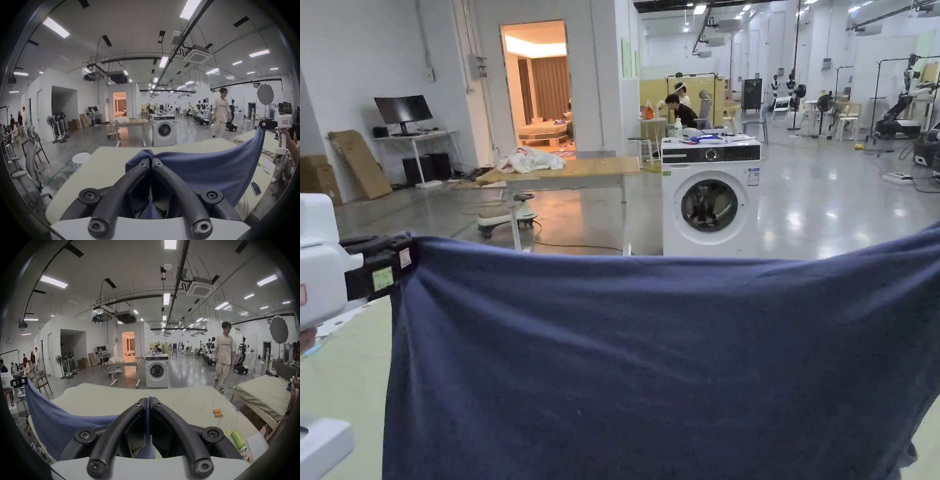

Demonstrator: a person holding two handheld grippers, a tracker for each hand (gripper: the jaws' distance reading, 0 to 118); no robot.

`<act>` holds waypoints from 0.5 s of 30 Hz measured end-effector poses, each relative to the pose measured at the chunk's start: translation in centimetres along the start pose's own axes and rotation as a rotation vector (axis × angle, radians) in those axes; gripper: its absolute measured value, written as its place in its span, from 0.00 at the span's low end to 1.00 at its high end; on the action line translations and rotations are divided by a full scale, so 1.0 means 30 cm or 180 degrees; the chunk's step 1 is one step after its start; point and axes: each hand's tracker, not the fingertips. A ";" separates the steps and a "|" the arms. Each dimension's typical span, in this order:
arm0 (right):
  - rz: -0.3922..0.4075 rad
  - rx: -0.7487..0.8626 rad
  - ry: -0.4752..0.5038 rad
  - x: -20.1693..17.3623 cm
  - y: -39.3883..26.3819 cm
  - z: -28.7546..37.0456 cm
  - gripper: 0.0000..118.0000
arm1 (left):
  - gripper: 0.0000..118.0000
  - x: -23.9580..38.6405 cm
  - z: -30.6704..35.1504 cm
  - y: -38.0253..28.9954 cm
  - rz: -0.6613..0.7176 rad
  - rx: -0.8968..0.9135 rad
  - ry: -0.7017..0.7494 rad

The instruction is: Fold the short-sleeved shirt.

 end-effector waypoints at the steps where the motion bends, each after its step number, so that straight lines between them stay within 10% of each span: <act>1: 0.0020 0.0040 -0.0044 -0.011 0.035 -0.020 0.02 | 0.00 0.001 -0.010 0.029 -0.0017 0.0028 0.0052; 15: 0.0272 0.0299 -0.0423 -0.108 0.341 -0.399 0.02 | 0.00 -0.023 -0.390 0.313 -0.0120 0.0144 0.0438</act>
